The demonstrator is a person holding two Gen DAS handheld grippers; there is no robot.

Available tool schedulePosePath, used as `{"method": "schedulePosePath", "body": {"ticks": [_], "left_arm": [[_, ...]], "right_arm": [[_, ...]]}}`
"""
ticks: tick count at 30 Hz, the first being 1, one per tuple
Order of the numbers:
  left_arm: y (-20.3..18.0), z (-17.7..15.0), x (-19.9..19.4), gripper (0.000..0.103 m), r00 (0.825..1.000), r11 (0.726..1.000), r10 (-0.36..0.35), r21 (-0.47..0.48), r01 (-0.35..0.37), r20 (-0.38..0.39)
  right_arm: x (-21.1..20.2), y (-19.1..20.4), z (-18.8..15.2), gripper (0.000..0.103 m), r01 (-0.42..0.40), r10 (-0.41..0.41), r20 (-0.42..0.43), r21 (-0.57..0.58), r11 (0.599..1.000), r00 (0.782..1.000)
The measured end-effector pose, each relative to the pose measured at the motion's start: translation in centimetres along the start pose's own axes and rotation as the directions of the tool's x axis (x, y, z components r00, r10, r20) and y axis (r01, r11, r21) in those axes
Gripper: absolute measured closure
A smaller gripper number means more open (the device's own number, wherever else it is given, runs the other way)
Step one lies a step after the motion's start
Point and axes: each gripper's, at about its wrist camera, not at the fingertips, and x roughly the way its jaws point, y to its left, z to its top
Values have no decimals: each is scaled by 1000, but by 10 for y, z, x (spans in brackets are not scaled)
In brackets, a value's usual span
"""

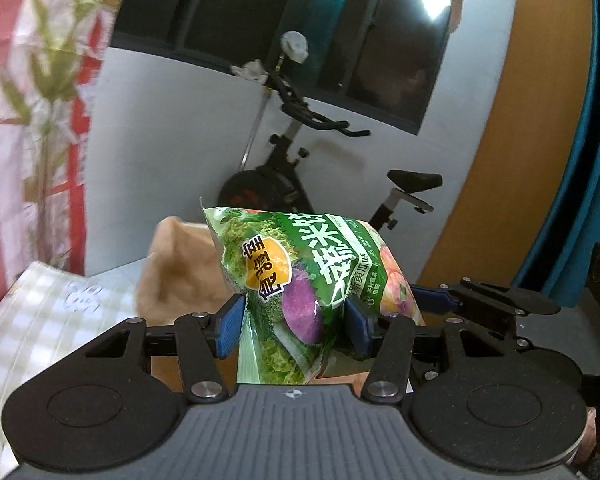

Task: Organize snacks
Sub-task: 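Lift both bags over the box and open both grippers to drop them, then grasp green triangle chip bag with left gripper while right gripper grasps orange chip bag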

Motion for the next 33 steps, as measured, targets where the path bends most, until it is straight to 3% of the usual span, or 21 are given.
{"method": "schedulePosePath", "body": {"ticks": [7, 14, 17, 19, 27, 33], "left_arm": [[-7, 18, 55, 47, 999, 999, -3, 39, 5, -35], [8, 15, 102, 44, 994, 999, 32, 21, -30, -102], [15, 15, 109, 38, 990, 997, 73, 17, -72, -124], [19, 17, 106, 36, 987, 995, 98, 10, -97, -127], [28, 32, 60, 27, 977, 979, 200, -20, -202, -75], [12, 34, 2, 18, 952, 952, 307, 1, -307, -11]], "right_arm": [[27, -52, 10, 46, 56, -57, 4, 58, 997, 998], [64, -86, -1, 45, 63, -52, -79, 148, 987, 995], [74, -93, -8, 40, 67, -47, -112, 183, 981, 993], [75, -91, -13, 35, 80, -55, -130, 194, 978, 990], [53, -85, -14, 33, 105, -85, -123, 164, 981, 989], [18, -73, -9, 17, 88, -78, -64, 169, 982, 995]]}}
